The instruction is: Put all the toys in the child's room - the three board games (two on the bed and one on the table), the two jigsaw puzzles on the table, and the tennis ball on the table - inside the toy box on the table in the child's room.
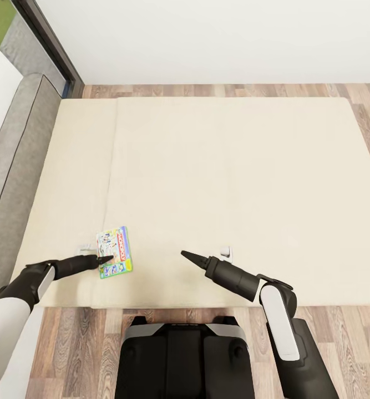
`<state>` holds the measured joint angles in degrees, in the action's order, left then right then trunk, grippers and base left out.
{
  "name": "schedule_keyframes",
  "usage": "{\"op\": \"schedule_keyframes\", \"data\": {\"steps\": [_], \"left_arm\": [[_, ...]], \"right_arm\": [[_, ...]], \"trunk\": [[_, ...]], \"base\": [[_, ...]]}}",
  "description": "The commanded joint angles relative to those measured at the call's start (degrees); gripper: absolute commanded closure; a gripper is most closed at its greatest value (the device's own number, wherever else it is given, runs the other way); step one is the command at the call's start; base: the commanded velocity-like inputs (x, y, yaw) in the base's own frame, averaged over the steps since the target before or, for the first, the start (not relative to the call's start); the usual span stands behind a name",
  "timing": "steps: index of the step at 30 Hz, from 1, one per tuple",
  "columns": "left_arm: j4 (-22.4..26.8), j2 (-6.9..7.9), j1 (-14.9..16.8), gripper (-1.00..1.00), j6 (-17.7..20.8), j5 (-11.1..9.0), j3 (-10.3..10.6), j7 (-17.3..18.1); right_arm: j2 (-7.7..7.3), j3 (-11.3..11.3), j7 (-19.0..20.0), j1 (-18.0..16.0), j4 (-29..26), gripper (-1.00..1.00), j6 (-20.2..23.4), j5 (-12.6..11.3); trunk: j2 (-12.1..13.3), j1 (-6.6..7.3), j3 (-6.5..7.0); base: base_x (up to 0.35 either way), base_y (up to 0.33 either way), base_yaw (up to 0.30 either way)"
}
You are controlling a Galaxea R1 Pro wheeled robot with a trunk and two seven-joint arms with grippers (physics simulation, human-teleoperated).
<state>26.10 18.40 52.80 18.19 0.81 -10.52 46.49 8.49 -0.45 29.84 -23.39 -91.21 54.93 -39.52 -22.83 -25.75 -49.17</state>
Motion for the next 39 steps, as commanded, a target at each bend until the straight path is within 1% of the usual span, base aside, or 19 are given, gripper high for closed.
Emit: {"op": "schedule_keyframes", "data": {"steps": [1,4,8,12,20,29,39], "left_arm": [[0.1,-0.03,0.0,-1.0,0.5,0.1,-0.3,0.3],[0.9,-0.03,0.0,-1.0,0.6,0.0,-0.4,0.1],[2.1,0.04,0.1,-1.0,0.8,-0.2,-0.5,-0.2],[2.4,-0.04,0.1,-1.0,0.9,-0.2,-1.1,-0.5],[2.5,-0.2,0.1,-1.0,0.8,-0.2,-1.4,-0.8],[2.6,-0.26,0.1,-1.0,0.6,-0.3,-1.5,-0.8],[2.6,-0.21,0.2,-1.0,0.1,-0.3,-1.5,-0.8]], "right_arm": [[0.03,-0.1,0.2,0.0,0.0,-1.0,0.3,0.1],[0.03,0.2,0.2,0.0,0.0,-1.0,0.3,0.1],[0.03,1.3,0.2,0.0,0.0,-1.0,0.2,0.3],[0.03,1.7,0.1,-0.1,0.0,-1.0,0.2,0.4],[0.03,1.8,0.1,-0.1,-0.1,-1.0,0.2,0.4],[0.03,1.7,-1.3,0.0,-0.1,-1.0,0.2,0.4],[0.03,1.8,-1.4,0.0,-0.1,-1.0,0.2,0.3]], "trunk": [[-0.1,-0.03,-0.06],[-0.1,-0.03,-0.06],[-0.1,-0.03,-0.06],[-0.1,-0.03,-0.06],[-0.1,-0.03,-0.06],[-0.1,-0.03,-0.11],[-0.1,-0.03,-0.84]], "base": [[0.0,0.0,0.0],[0.0,0.0,0.0],[0.0,0.0,0.0],[0.0,0.0,0.0],[0.0,0.0,0.0],[0.0,0.0,0.0],[0.0,0.0,0.0]]}}
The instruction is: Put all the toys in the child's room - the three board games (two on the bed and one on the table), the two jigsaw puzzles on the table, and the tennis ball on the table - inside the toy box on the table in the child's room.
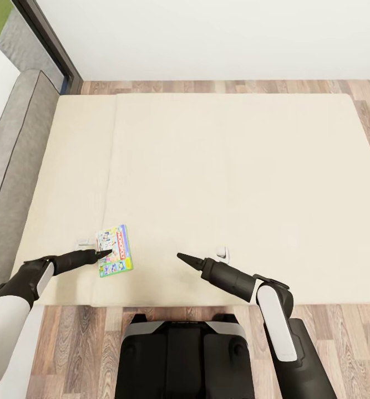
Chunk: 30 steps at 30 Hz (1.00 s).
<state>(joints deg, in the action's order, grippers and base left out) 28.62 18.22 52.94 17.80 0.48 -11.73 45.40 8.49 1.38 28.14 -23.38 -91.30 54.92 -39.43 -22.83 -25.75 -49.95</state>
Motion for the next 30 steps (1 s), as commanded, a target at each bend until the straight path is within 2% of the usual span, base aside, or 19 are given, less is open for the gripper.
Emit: {"op": "schedule_keyframes", "data": {"steps": [1,9,30], "left_arm": [[0.0,-0.03,0.0,-1.0,0.4,0.0,-0.3,0.3],[0.0,-0.03,0.0,-1.0,-0.1,0.0,-1.5,0.4],[0.0,-0.08,0.0,-1.0,-1.2,0.0,-1.8,0.5]], "right_arm": [[0.03,-0.1,0.3,0.0,0.0,-1.0,0.2,0.2],[0.03,-0.1,0.3,0.0,0.0,-1.0,0.2,0.3],[0.04,-0.1,0.3,0.0,0.0,-1.0,0.2,0.2]], "trunk": [[-0.1,-0.03,-0.15],[-0.1,-0.03,-0.46],[-0.1,-0.03,-0.76]], "base": [[0.0,0.0,0.0],[0.0,0.0,0.0],[0.0,0.0,0.0]]}}
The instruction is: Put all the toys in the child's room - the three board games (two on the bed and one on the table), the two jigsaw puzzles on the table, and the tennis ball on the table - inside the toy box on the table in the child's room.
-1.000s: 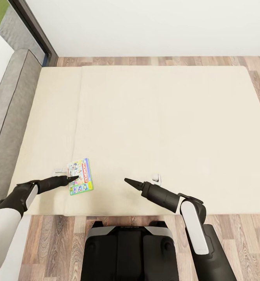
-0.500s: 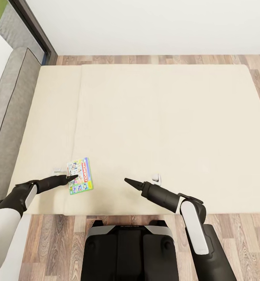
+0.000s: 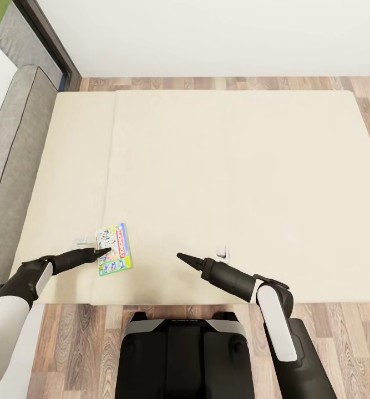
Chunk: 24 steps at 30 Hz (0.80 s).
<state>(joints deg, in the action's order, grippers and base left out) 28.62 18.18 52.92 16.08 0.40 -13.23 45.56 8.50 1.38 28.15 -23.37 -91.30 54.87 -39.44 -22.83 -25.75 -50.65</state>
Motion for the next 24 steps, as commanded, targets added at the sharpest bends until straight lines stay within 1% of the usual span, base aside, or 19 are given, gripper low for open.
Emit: {"op": "schedule_keyframes", "data": {"steps": [1,7,10,13,15,16,18,19,22,24], "left_arm": [[0.0,-0.04,0.0,-1.0,0.5,0.0,-0.3,0.3],[0.1,-0.07,0.0,-1.0,0.5,0.0,-0.3,0.7],[0.1,-0.07,0.0,-1.0,0.5,0.0,-0.3,1.0],[0.1,-0.05,0.0,-1.0,0.6,0.0,-0.3,1.1],[0.1,-0.06,0.0,-1.0,0.6,0.0,-0.3,1.1],[0.1,-0.08,0.0,-1.0,0.6,0.0,-0.3,1.1],[0.1,-0.06,0.0,-1.0,0.6,0.0,-0.2,1.1],[0.1,-0.04,0.0,-1.0,0.6,0.0,-0.2,1.1],[0.1,0.0,0.0,-1.0,0.6,0.0,-0.2,1.2],[0.1,-0.02,0.0,-1.0,0.6,0.0,-0.2,1.1]], "right_arm": [[0.03,-0.1,0.3,0.0,0.0,-1.0,0.2,0.2],[0.07,0.2,0.2,0.0,0.0,-1.0,0.3,0.2],[0.07,1.3,0.2,-0.1,0.0,-1.0,0.3,0.2],[0.06,1.6,0.2,-0.8,0.0,-1.0,0.4,0.3],[-0.19,1.5,0.1,-1.8,0.0,-1.0,0.5,0.3],[-0.36,1.4,0.0,-3.2,0.0,-1.0,0.7,0.3],[-0.59,1.2,-0.7,-7.2,0.0,-1.0,1.5,0.3],[-0.63,1.1,-1.1,-8.3,0.0,-1.0,1.8,0.3],[-0.72,0.5,-6.0,-15.5,0.1,-1.0,4.3,-0.2],[-0.74,0.2,-8.6,-17.7,0.2,-1.0,4.8,-0.5]], "trunk": [[-0.1,-0.03,-0.06],[-0.1,-0.03,-0.06],[-0.1,-0.03,-0.06],[-0.1,-0.03,-0.06],[-0.1,-0.03,-0.06],[-0.1,-0.03,-0.06],[-0.1,-0.03,-0.06],[-0.1,-0.03,-0.06],[-0.1,-0.03,-0.06],[-0.1,-0.03,-0.06]], "base": [[0.0,0.0,0.0],[0.0,0.0,0.0],[0.0,0.0,0.0],[0.0,0.0,0.0],[0.0,0.0,0.0],[0.0,0.0,0.0],[0.0,0.0,0.0],[0.0,0.0,0.0],[0.0,0.0,0.0],[0.0,0.0,0.0]]}}
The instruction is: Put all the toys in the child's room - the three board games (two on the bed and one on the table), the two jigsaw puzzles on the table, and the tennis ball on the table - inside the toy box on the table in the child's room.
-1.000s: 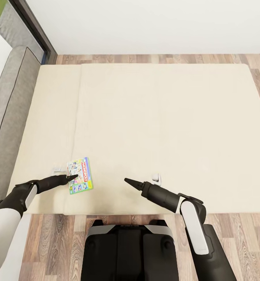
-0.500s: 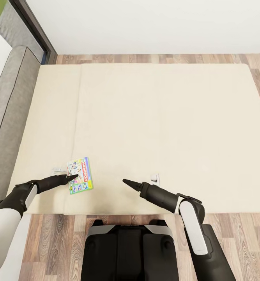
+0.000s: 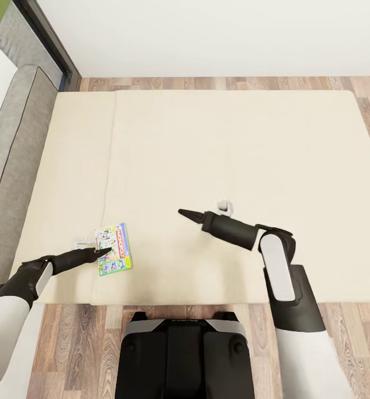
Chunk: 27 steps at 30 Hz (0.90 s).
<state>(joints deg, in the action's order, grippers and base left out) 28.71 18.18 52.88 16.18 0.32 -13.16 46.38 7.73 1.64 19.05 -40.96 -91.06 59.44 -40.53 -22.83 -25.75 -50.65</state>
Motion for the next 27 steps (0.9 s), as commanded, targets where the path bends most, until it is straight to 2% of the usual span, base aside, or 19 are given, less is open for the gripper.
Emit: {"op": "schedule_keyframes", "data": {"steps": [1,7,12,27], "left_arm": [[0.0,-0.05,0.0,-1.0,0.5,0.0,-0.3,0.3],[0.0,-0.2,0.0,-1.0,0.6,0.0,-0.3,0.3],[0.0,-0.25,0.0,-1.0,0.6,0.0,-0.3,0.3],[0.0,-0.43,0.0,-1.0,0.6,0.0,-0.2,0.2]], "right_arm": [[0.02,-0.3,-0.7,-0.9,0.0,-1.0,0.4,0.5],[-0.06,-1.7,-2.7,-1.7,0.0,-1.0,0.6,0.2],[-0.08,-2.0,-3.0,-1.5,0.0,-1.0,0.6,0.3],[0.08,-1.6,-3.1,-1.4,0.0,-1.0,0.6,0.3]], "trunk": [[-0.1,-0.03,-0.06],[-0.1,-0.03,-0.06],[-0.1,-0.03,-0.06],[-0.1,-0.03,-0.06]], "base": [[0.0,0.0,0.0],[0.0,0.0,0.0],[0.0,-0.016,0.0],[0.0,-0.212,0.0]]}}
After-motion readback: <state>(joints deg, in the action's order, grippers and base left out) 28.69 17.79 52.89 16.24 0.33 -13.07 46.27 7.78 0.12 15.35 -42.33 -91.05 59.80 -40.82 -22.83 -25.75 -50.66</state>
